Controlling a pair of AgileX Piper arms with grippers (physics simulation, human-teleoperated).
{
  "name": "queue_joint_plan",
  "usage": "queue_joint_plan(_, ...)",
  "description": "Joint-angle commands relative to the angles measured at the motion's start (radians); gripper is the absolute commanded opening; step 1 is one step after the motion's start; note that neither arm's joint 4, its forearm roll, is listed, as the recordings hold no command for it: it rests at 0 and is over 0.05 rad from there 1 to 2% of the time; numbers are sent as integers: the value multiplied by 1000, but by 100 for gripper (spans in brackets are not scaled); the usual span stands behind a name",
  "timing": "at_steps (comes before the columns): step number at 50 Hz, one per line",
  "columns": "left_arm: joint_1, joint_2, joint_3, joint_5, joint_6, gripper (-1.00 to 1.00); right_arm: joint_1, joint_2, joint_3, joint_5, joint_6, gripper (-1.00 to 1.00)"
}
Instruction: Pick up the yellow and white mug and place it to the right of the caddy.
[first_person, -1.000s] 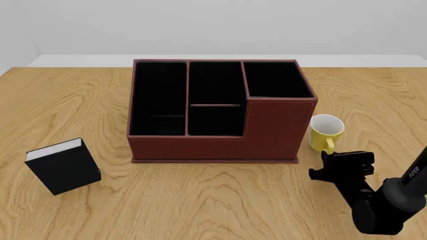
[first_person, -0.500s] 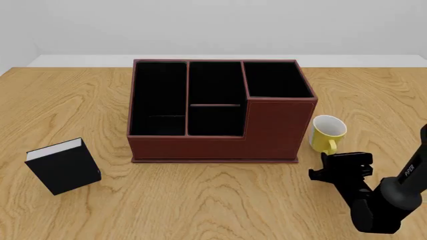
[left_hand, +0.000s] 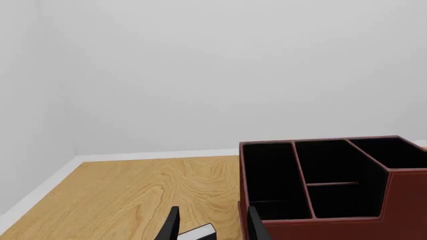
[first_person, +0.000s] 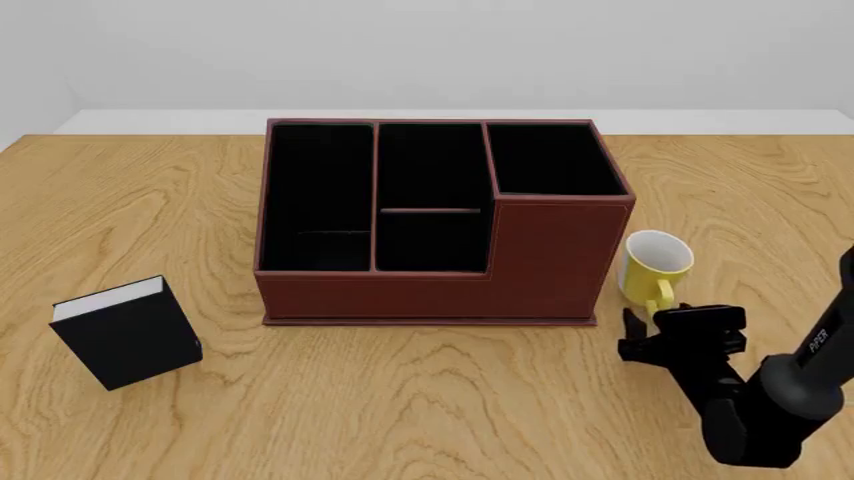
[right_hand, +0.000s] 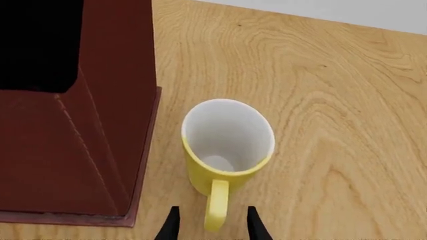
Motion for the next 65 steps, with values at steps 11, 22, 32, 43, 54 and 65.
queue_joint_plan(11, 1, 0, 19, -12, -3, 100, 1, -113, 88, 0, -29, 100)
queue_joint_plan(22, 3, 0, 44, -28, -11, 100, 15, -259, 200, 0, -58, 100)
queue_joint_plan(32, 2, 0, 56, -37, -17, 100, 20, -340, 257, 0, -65, 100)
queue_joint_plan(43, 0, 0, 63, -41, -19, 100, 34, -432, 317, 0, -67, 100)
queue_joint_plan(54, -6, 0, 77, -51, -23, 100, 37, -513, 374, 0, -92, 100)
queue_joint_plan(65, -5, 0, 96, -66, -24, 100, 60, -706, 374, 175, -91, 100)
